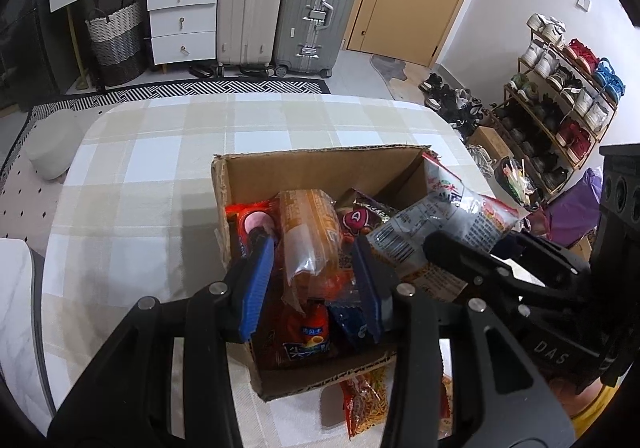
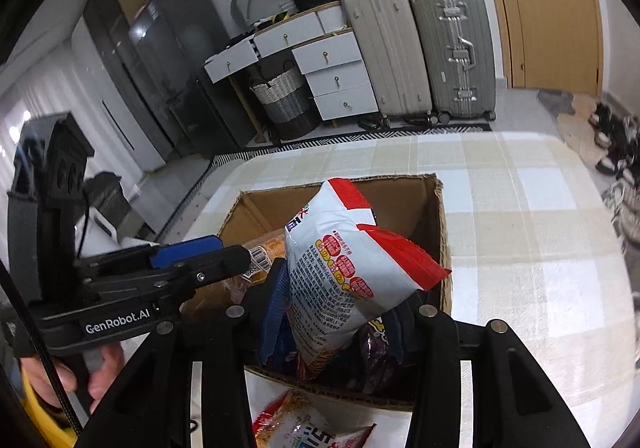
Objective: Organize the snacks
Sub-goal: 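Open both tools to drop the bread roll and snack bag into the box, then withdraw both tools from the box toward the remaining packets on the table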
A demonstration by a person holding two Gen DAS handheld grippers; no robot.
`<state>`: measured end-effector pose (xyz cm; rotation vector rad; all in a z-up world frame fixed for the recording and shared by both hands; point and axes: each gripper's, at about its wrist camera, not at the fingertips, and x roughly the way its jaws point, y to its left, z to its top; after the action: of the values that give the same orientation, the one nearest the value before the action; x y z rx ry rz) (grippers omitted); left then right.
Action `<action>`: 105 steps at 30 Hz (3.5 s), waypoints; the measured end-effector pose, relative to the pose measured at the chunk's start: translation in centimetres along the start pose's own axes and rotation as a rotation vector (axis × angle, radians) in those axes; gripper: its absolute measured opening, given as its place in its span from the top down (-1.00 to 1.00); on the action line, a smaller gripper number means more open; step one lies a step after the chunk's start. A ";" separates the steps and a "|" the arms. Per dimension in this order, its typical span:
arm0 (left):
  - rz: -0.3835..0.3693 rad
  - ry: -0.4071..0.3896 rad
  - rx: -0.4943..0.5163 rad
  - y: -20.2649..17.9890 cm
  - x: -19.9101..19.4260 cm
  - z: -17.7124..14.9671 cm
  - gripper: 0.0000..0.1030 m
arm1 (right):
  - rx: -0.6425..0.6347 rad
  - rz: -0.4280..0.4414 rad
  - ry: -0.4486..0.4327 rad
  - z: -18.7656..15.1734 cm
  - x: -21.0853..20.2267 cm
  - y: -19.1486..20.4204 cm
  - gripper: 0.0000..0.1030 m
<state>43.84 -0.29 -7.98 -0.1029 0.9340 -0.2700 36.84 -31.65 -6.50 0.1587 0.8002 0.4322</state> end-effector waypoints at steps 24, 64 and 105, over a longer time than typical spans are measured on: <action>0.006 -0.012 0.012 -1.8 -5.4 -2.1 0.24 | 0.021 -0.019 -0.072 0.7 -3.1 0.0 0.01; 0.019 -0.132 0.024 -8.0 -19.2 -18.1 -0.59 | 0.060 -0.059 -0.229 -14.9 -20.4 1.6 -0.39; -0.004 0.057 -0.021 -5.4 -8.0 -22.4 -0.97 | 0.107 -0.033 -0.081 -23.9 -12.7 -1.5 -0.76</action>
<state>20.26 -2.62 -13.91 -0.1166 0.9930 -0.2677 12.22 -39.04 -15.10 0.2612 0.7455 0.3498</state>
